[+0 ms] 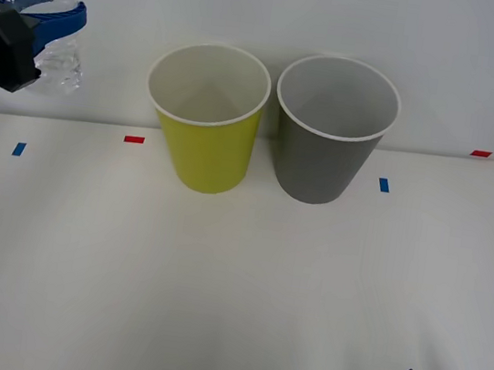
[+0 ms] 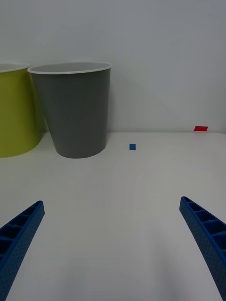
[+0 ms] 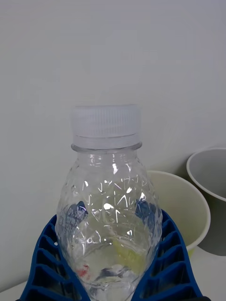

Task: Put cans in the gray bin and PET bottles in the light green bin.

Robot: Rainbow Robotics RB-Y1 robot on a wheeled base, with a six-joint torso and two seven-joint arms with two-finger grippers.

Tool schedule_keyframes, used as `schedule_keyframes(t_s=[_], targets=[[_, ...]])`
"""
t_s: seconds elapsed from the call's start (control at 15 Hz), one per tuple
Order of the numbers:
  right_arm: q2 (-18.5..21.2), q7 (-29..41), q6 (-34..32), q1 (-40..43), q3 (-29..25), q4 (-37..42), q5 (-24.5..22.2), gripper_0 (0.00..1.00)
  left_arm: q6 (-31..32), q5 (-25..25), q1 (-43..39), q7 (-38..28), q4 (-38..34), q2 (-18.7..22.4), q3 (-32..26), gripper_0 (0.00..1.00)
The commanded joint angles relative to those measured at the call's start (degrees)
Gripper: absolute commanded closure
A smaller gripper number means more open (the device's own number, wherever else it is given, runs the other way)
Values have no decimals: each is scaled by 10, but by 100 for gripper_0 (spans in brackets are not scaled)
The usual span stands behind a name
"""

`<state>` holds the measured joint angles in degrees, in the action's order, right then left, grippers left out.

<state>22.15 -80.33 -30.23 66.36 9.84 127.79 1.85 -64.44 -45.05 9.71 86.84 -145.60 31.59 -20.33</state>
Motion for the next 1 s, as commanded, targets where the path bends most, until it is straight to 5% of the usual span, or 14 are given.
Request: schedule_keyframes(t_s=[0.07, 0.47, 1.0], targets=[[0, 0, 0, 0, 0, 0, 0, 0, 20, 36, 35, -8, 24, -1, 42, 100], [0, 0, 0, 0, 0, 0, 0, 0, 27, 248, 116, -73, 47, -45, 184, 100], [0, 0, 0, 0, 0, 0, 0, 0, 148, 324, 170, -77, 204, -117, 269, 100]])
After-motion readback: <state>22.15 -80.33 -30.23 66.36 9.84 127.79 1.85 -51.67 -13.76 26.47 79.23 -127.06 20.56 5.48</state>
